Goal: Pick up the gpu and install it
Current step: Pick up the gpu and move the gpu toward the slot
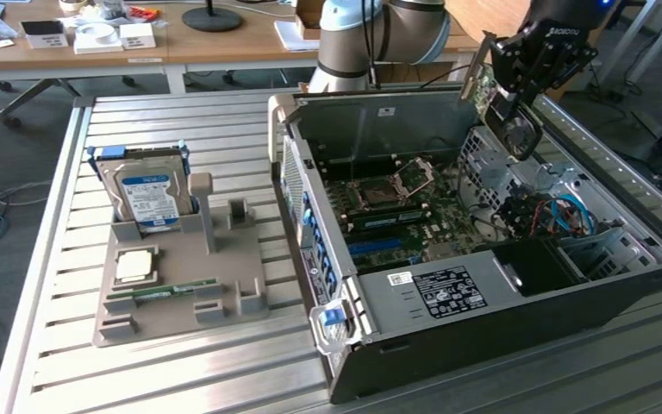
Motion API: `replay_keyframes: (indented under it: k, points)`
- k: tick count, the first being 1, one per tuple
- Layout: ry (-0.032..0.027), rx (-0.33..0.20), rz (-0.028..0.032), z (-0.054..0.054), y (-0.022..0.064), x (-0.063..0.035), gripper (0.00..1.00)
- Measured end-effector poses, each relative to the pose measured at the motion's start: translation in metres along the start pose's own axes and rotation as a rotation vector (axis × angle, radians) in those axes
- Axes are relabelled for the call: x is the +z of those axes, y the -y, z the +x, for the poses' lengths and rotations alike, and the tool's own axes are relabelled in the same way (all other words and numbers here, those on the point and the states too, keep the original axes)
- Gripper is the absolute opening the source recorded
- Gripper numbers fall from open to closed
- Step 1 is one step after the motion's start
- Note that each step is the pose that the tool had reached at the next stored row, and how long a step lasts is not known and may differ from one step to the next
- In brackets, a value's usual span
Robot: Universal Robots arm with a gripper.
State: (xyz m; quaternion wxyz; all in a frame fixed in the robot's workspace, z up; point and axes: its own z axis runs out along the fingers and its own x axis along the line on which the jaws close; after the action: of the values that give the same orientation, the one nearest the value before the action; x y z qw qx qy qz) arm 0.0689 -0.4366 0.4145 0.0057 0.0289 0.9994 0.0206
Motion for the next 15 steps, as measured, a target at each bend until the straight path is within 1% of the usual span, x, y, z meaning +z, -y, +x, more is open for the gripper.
replay_keyframes:
  k: [7,15]
  points:
    - [0.0,0.0,-0.0001,0.0,0.0005,0.0121,0.27]
    - [0.0,0.0,0.0,0.0,0.001,0.0233,0.27]
